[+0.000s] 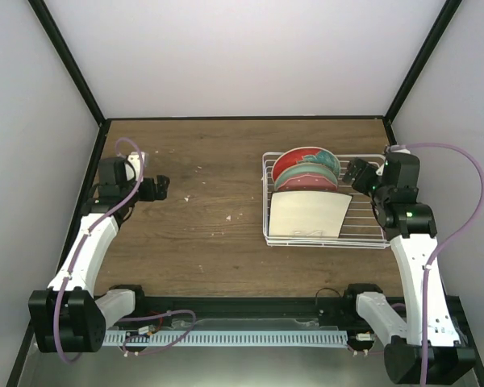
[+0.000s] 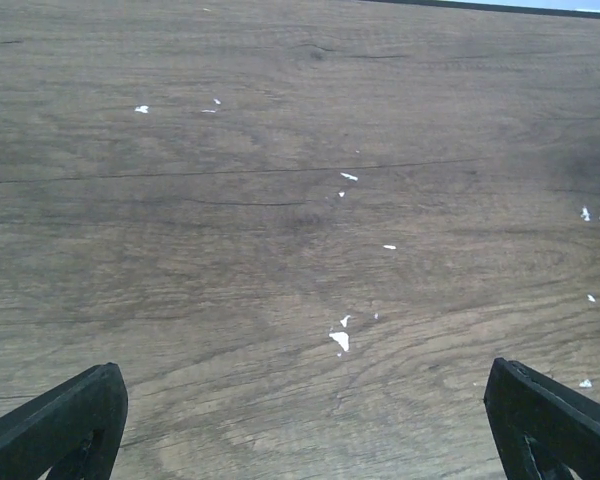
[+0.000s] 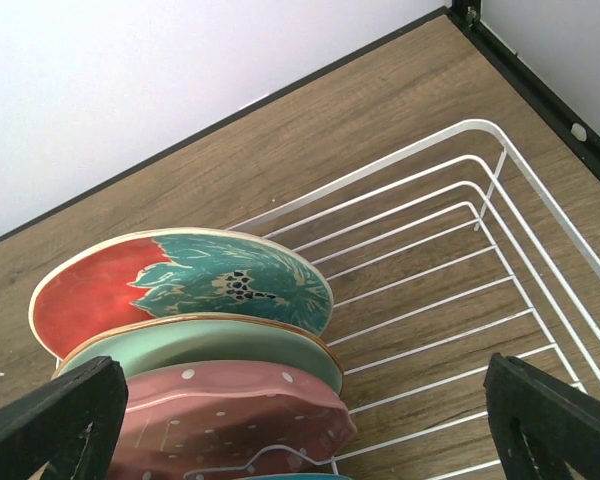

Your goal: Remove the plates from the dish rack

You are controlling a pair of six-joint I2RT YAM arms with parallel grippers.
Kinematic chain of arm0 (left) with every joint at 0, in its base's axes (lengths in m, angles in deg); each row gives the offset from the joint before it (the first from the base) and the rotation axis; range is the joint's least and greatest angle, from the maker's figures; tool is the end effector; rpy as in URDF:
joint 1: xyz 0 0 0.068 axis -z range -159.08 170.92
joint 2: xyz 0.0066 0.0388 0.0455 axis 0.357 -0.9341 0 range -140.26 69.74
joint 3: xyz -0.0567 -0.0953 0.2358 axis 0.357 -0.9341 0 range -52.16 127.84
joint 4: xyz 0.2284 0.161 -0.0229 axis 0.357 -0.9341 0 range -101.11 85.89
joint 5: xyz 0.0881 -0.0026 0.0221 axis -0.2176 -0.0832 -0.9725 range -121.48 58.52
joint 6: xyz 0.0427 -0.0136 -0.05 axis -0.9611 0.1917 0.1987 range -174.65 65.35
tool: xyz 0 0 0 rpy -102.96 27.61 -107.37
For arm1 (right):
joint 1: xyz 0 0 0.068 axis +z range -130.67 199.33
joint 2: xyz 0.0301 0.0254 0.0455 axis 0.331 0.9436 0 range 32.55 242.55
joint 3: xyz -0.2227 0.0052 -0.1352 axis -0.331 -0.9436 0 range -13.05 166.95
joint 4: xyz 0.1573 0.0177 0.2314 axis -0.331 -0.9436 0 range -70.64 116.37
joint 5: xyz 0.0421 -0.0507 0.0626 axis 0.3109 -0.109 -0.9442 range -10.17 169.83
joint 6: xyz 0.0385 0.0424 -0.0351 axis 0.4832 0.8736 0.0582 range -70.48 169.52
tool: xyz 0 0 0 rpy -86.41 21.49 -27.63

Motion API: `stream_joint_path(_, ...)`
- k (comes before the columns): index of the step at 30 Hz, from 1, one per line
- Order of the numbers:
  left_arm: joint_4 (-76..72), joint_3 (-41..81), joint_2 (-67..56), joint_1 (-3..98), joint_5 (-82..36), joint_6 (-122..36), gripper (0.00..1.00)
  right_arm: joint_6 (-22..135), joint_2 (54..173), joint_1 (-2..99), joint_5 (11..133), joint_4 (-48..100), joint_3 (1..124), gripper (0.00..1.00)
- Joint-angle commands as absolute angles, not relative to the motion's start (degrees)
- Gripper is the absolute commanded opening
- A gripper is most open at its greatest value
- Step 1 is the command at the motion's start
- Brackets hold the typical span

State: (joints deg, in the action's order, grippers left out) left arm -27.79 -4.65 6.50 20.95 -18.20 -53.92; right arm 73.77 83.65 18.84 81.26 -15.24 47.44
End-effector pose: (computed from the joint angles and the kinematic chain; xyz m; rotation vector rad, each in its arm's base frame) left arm 0.2758 -0.0124 0.2437 0.1100 2.2480 -0.2686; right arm 0.2218 -0.0033 0.3436 0.4732 2.0877 0.2169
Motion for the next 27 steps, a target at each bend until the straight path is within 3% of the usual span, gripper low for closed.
stream_joint_path(1, -26.8, -4.11, 7.51, 20.87, -11.7, -56.08, 1.0, 71.26, 82.23, 19.57, 83.14, -15.93, 47.77, 1.0)
stream_joint_path(12, -22.33, 7.37, 1.87, 30.41, 13.47, -56.84, 0.97, 69.8, 80.27, 19.59, 79.68, -15.38, 49.18, 1.0)
stream_joint_path(20, -24.19, 10.56, -2.88, 45.99, 13.95, -68.79, 0.9, 69.96, 80.12, 19.59, 78.76, -15.76, 49.61, 1.0)
stream_joint_path(27, -21.08, 14.7, -11.41, 53.14, 11.22, -76.12, 0.84, 69.98, 78.63, 19.64, 78.6, -16.79, 49.62, 1.0)
